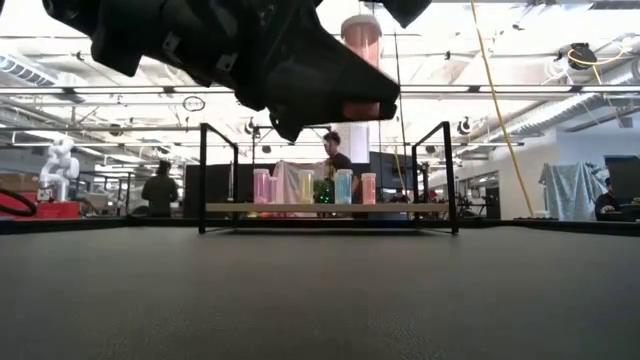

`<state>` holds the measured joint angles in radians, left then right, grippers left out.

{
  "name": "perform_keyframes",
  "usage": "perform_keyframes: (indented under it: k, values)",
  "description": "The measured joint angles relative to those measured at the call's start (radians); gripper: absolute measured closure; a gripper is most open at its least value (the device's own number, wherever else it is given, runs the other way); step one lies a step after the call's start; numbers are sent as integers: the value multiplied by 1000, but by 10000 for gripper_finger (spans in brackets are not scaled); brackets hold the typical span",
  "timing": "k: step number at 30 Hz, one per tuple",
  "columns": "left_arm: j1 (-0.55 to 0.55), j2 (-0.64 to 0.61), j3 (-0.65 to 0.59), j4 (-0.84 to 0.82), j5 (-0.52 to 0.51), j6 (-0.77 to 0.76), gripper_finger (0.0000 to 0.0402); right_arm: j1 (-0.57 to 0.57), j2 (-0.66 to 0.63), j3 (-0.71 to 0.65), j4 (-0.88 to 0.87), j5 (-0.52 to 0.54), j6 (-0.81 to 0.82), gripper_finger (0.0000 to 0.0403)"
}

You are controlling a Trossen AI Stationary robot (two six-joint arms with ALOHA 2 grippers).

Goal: Pick and place medicine bottles onto shelf by color
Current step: Put the orange pill bottle on the shelf aligned with the other orange pill bottles

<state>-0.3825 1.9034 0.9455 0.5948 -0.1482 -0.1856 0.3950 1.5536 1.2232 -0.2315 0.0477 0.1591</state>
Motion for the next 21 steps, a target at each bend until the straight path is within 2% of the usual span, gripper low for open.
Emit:
perform_keyframes:
  k: [7, 14, 21]
  values:
    - [19, -10, 0, -15, 0, 20, 286, -39, 52, 0, 38, -2, -22, 193]
    - [24, -10, 0, -16, 0, 20, 283, -69, 87, 0, 28, -109, -22, 193]
    - [23, -10, 0, -16, 0, 20, 283, -70, 88, 0, 16, -106, -22, 211]
